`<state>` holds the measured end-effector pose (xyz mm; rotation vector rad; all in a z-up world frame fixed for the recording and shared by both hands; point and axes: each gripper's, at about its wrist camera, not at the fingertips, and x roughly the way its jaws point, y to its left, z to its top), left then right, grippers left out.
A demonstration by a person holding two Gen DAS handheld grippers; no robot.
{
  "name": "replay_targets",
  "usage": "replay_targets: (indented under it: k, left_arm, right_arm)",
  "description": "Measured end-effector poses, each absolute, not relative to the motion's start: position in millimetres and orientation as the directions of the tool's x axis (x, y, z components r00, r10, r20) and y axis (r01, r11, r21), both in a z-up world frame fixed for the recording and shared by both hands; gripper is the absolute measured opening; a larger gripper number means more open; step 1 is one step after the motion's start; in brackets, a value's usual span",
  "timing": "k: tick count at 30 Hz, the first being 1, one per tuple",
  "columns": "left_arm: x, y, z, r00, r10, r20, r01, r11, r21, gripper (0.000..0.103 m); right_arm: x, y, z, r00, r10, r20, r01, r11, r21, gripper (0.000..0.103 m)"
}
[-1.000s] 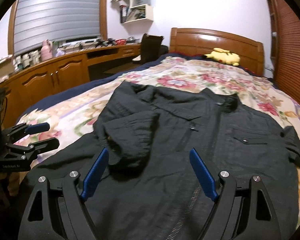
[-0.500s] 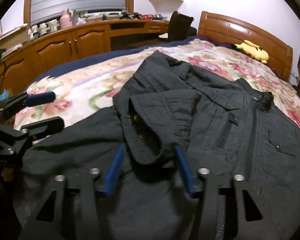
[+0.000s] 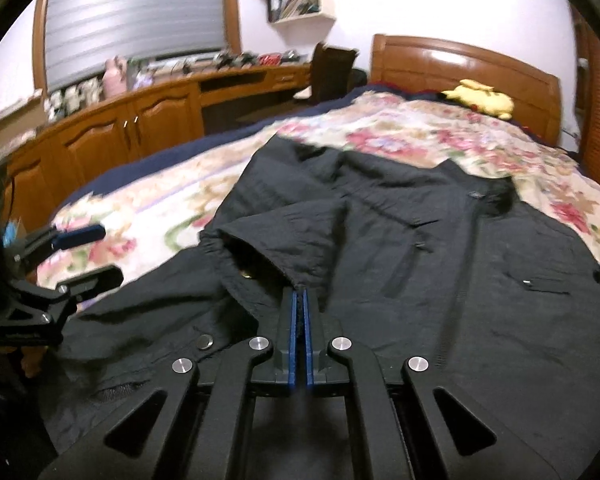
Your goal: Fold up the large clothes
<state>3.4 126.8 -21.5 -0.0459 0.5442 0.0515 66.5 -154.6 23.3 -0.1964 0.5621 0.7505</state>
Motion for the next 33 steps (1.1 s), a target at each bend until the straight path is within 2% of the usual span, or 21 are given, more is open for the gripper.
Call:
replay_targets:
  k: [4,11,16,23,27,31,32,33]
  left_arm:
    - [4,114,-16,0.865,-0.017,-0.502,-0.014,0.998,-0.057,0.081]
    - [9,84,-15,0.865,-0.058,-0.499,0.05,0.998,-0.029,0.081]
    - [10,72,-14,0.862,-0.087,-0.499,0.081,0.996,-0.033,0.081]
    - [12,63,-17,0.855,-0.097,-0.509,0.099,0.995,-0.024,0.081]
    - [13,62,-18,0.853,-0.098,-0.513,0.1,0.995,-0.023,0.081]
    - [15,60,-18,0.851,-0.097,-0.517,0.1,0.995,-0.023,0.081]
    - [16,58,-19,0.849,-0.097,-0.519,0.1,0.995,-0.023,0.081]
    - [16,58,-20,0.847,-0.099,-0.522,0.102,0.995,-0.022,0.081]
  right_arm:
    - [55,-187,33,0.631,0.592,-0.502,-0.659,0.75,0.056,0.003]
    - [34,-220,38,0.716,0.539,-0.443,-0.579,0.813,0.054,0.003]
    - [25,-230,35,0.75,0.484,-0.451,-0.525,0.85,0.04,0.003]
    - [20,-243,29,0.803,0.339,-0.491,-0.396,0.918,-0.015,0.003]
    - [16,-242,29,0.787,0.367,-0.497,-0.408,0.912,0.027,0.003]
    - [11,-226,29,0.781,0.395,-0.483,-0.452,0.892,-0.002,0.003]
    - [7,-222,28,0.779,0.404,-0.48,-0.469,0.883,-0.016,0.006]
    - [1,-218,27,0.774,0.42,-0.474,-0.49,0.871,-0.027,0.018]
